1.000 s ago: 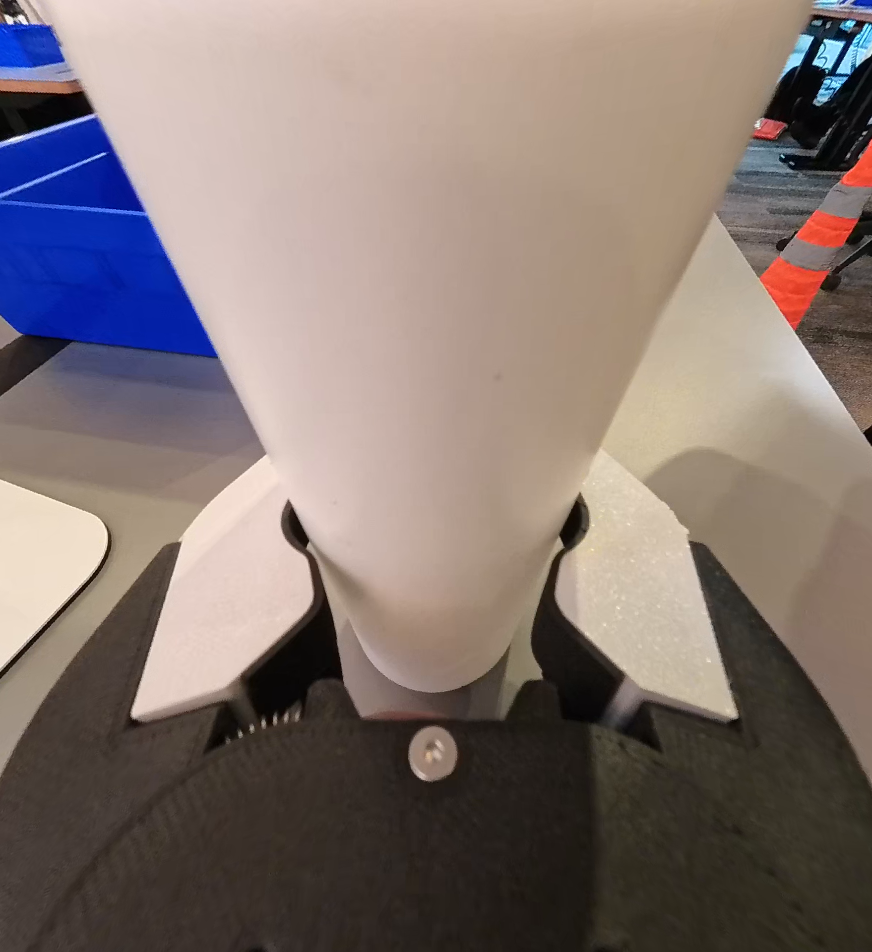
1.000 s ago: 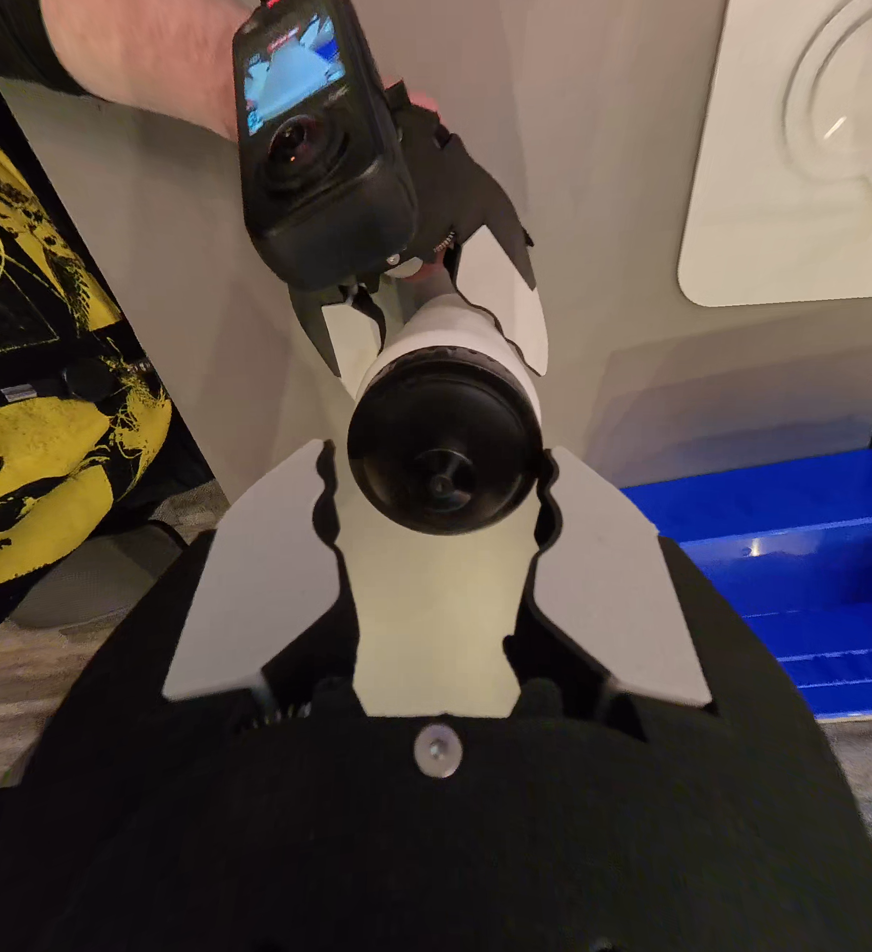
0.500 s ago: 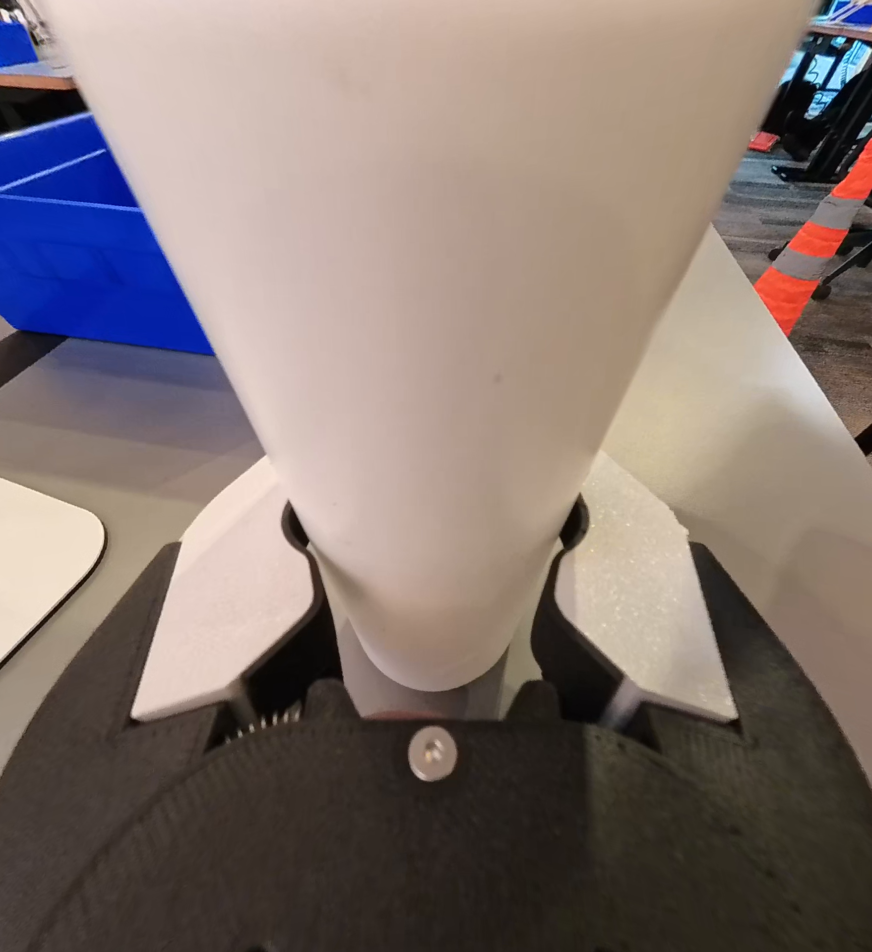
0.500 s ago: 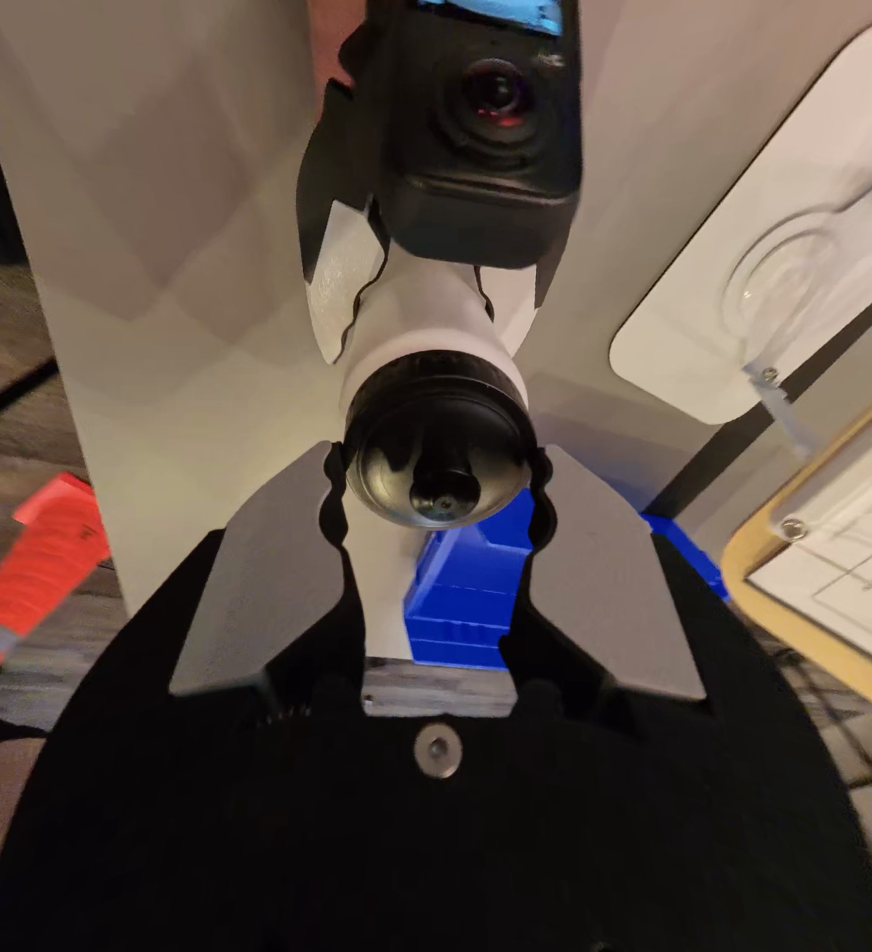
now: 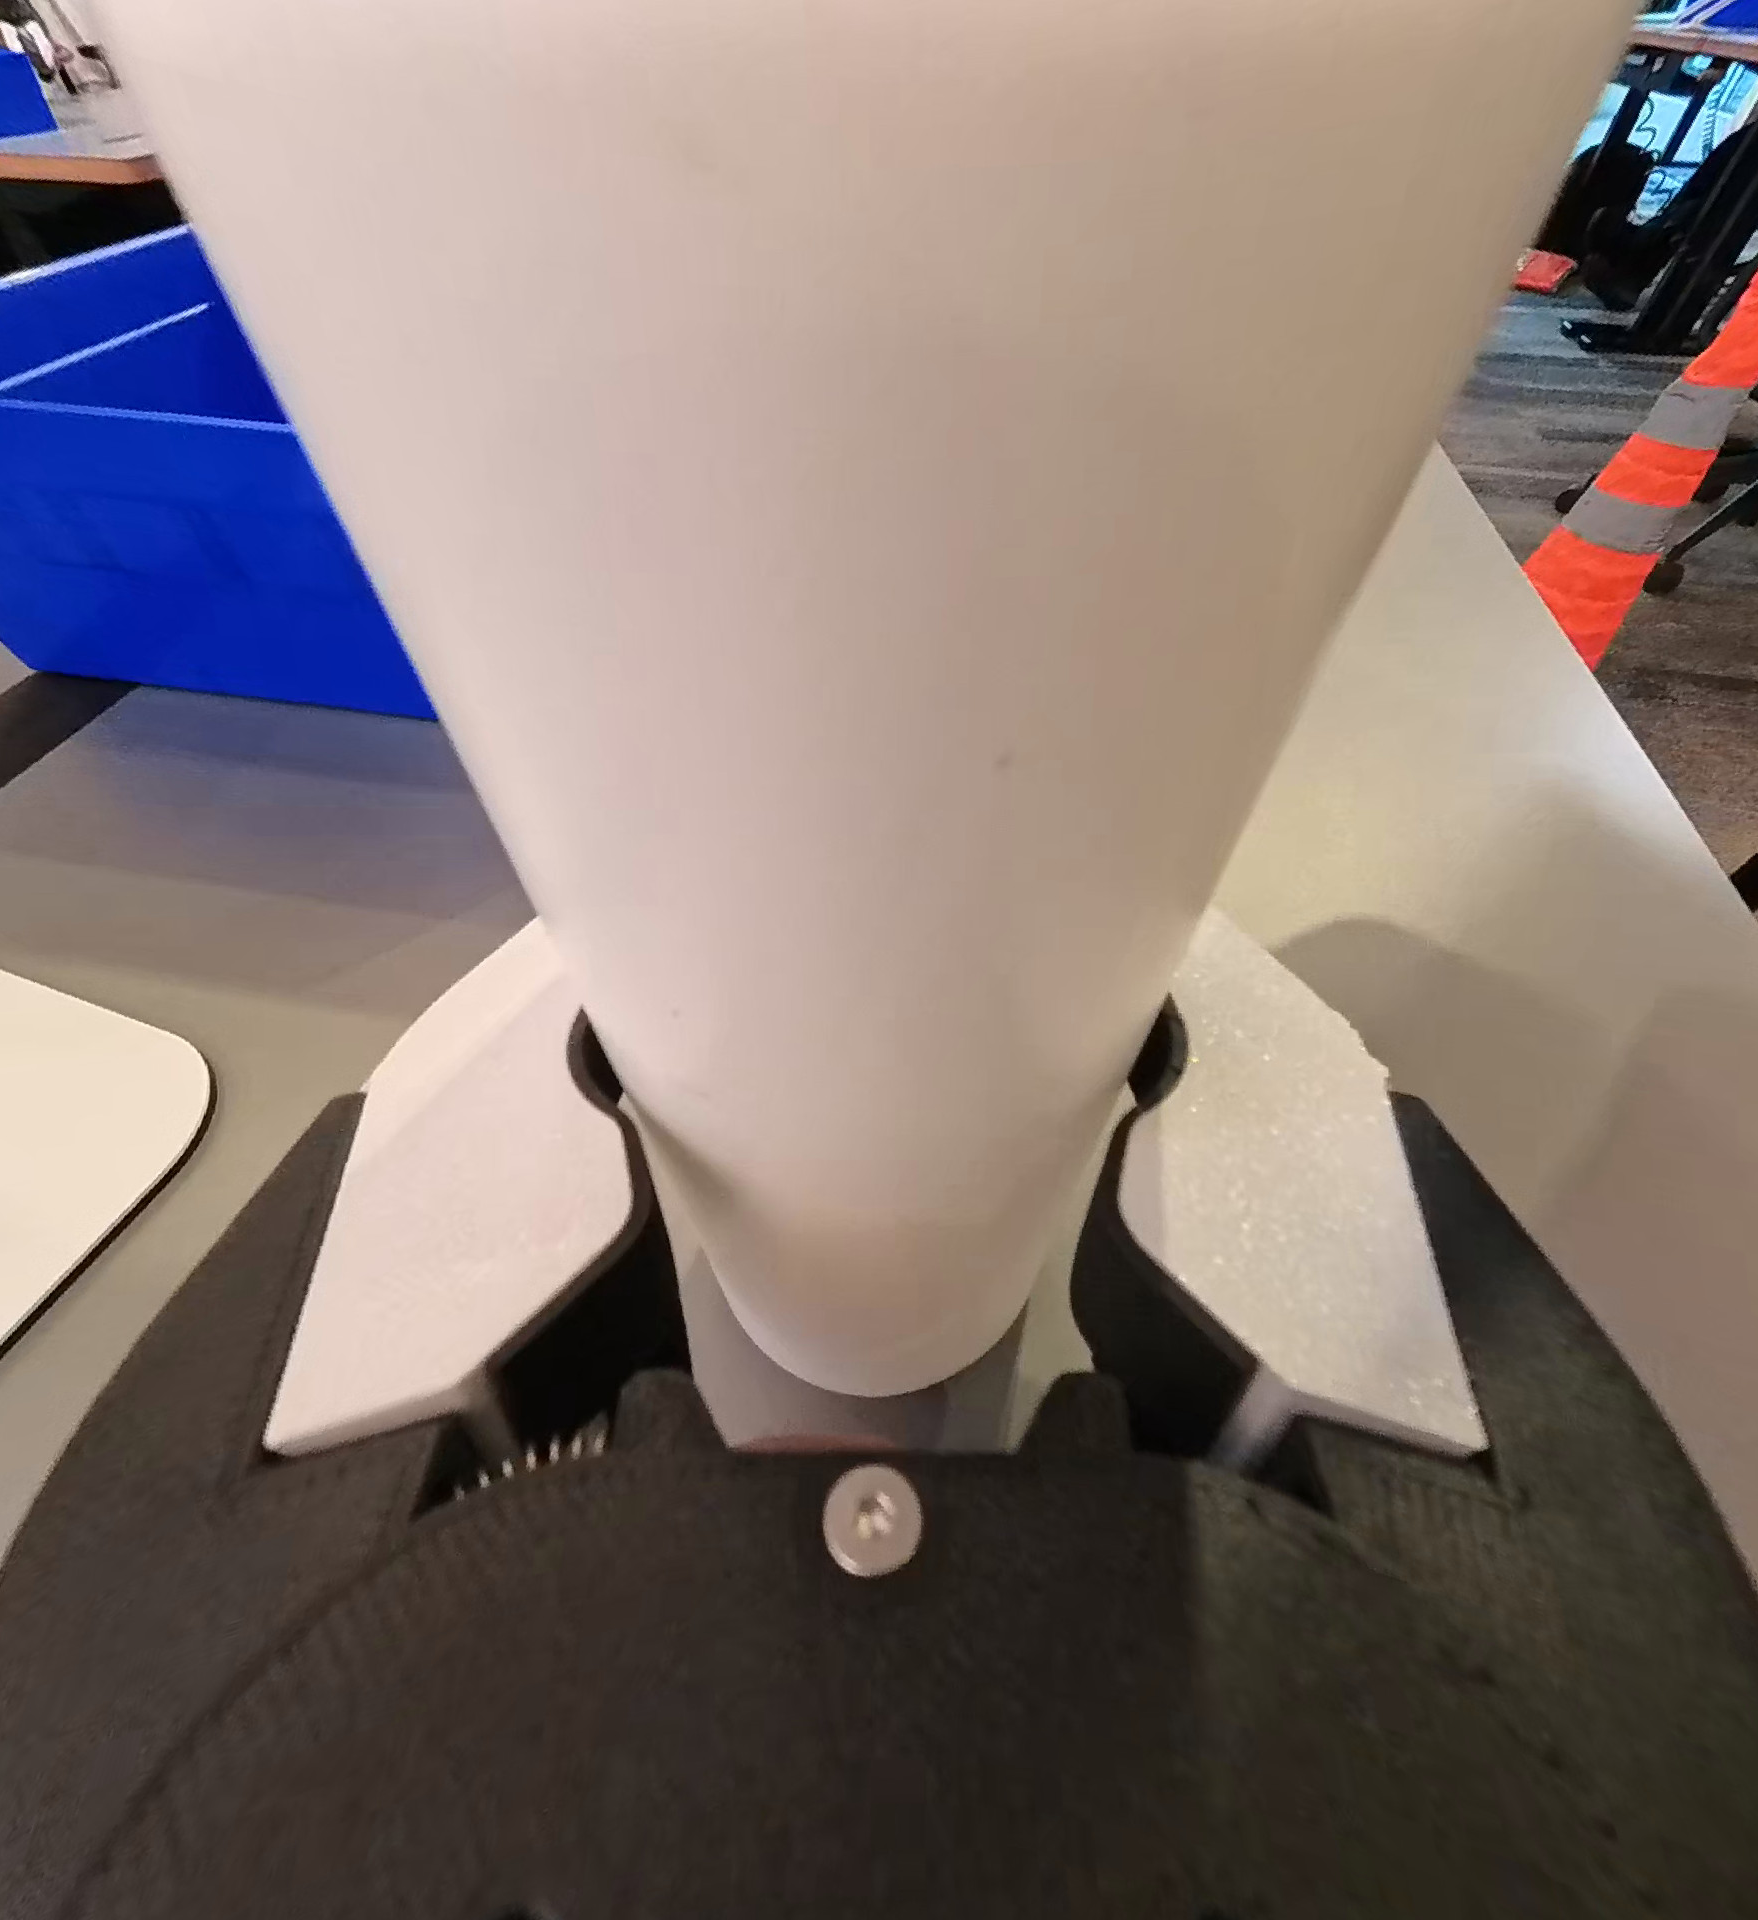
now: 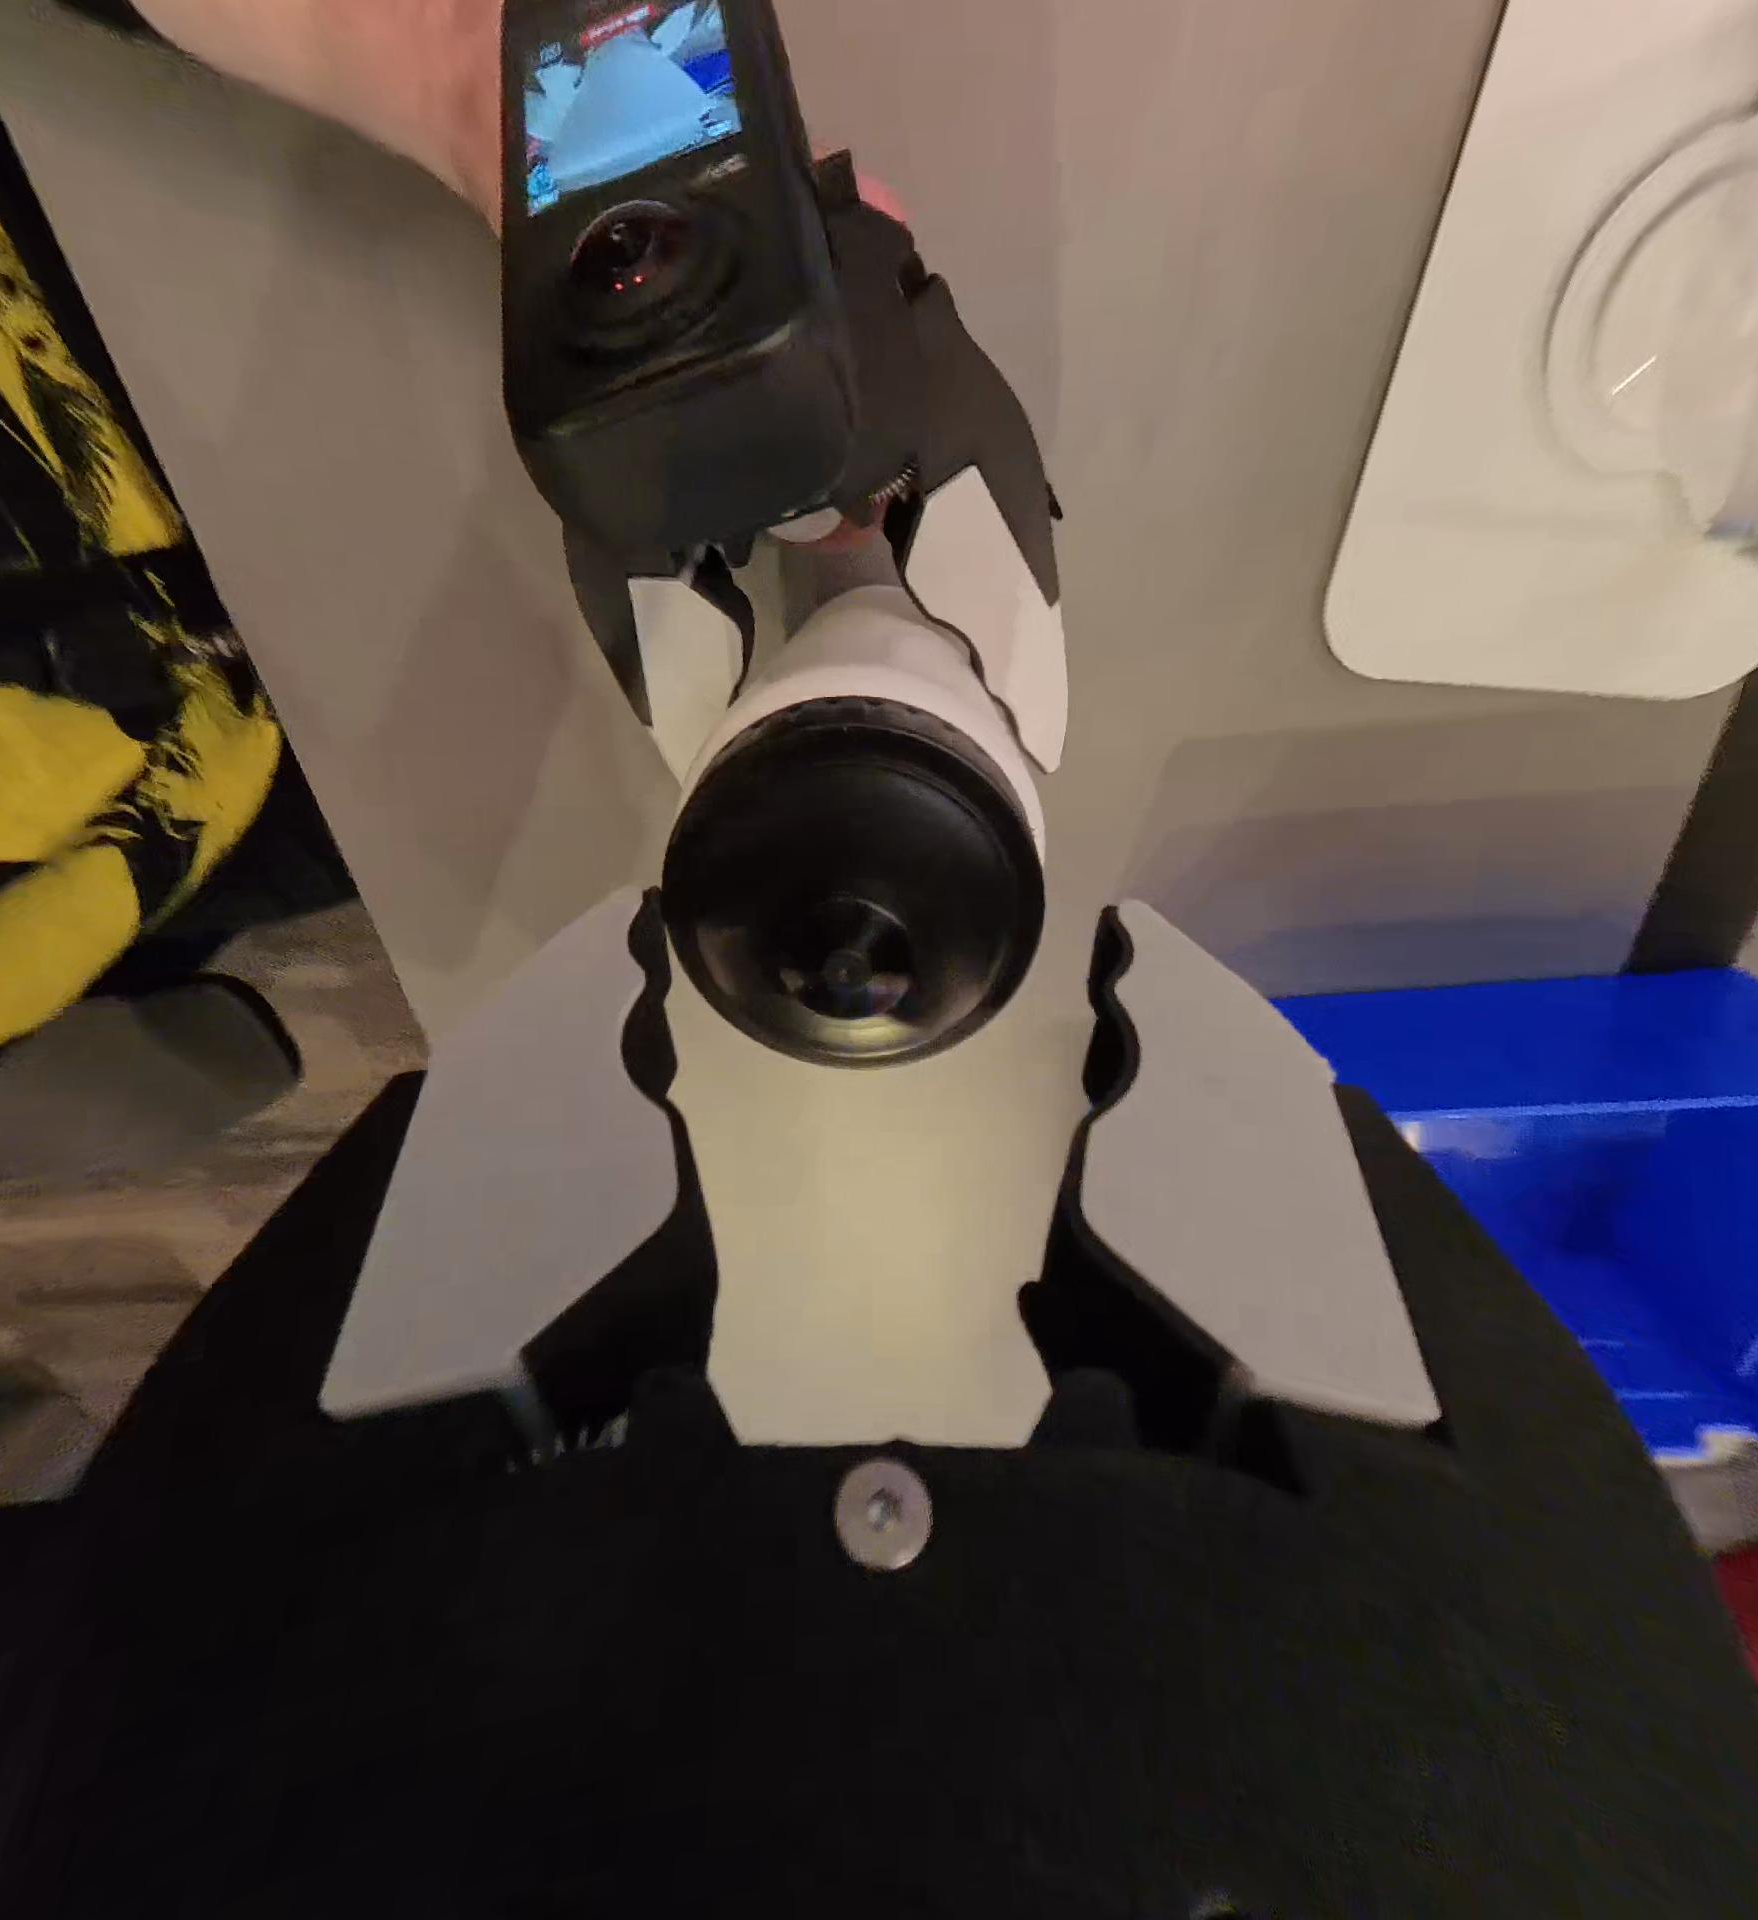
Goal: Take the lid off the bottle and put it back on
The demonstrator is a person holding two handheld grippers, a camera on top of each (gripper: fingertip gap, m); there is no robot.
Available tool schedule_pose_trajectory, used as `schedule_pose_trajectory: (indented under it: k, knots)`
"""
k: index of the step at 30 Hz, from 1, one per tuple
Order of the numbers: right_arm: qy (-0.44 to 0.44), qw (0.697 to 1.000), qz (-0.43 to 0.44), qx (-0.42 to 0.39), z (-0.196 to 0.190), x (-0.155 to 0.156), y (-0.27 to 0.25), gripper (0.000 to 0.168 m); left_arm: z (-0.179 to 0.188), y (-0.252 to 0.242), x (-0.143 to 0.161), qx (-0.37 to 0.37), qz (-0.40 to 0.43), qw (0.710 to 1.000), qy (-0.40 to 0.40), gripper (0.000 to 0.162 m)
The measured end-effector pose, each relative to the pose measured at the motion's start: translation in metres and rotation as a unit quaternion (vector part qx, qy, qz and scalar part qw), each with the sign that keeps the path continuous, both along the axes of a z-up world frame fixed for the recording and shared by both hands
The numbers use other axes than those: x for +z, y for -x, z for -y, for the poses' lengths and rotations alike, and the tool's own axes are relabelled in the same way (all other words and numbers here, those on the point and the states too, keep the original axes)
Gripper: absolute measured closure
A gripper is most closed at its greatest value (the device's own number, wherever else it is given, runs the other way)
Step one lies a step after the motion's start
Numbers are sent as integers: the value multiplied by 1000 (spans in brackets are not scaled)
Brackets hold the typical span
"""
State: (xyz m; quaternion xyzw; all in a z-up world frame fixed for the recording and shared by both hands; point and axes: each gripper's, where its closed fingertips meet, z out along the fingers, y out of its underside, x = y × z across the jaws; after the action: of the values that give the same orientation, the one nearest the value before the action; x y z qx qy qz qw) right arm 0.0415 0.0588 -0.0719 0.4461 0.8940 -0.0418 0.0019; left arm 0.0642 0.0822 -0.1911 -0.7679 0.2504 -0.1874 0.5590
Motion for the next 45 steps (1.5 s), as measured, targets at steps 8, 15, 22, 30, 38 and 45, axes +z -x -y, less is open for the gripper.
schedule_pose_trajectory:
  k: [8, 15, 22, 30, 38, 45]
  knots:
    - [14, 1000, 3, 12, 4, -5, -3, 97, 0, 0, 0, 0, 1, 1000, 0, 65]
    - [-32, 990, 29, 137, 2, -4, -5, 98, 0, 0, 0, 0, -1, 1000, -1, 65]
    - [-129, 950, 79, 273, -1, -3, -6, 98, 0, -1, 0, 0, -3, 1000, -1, 65]
    - [-177, 941, 46, 284, -3, 0, -2, 99, 0, 0, 0, 0, 1, 1000, 1, 65]
    - [-50, 995, -44, 75, -1, 10, -1, 75, 0, 0, 0, -1, 3, 1000, -1, 65]
    - [55, 994, -65, -70, -1, 5, -5, 93, 0, 0, 0, -1, 2, 1000, -1, 65]
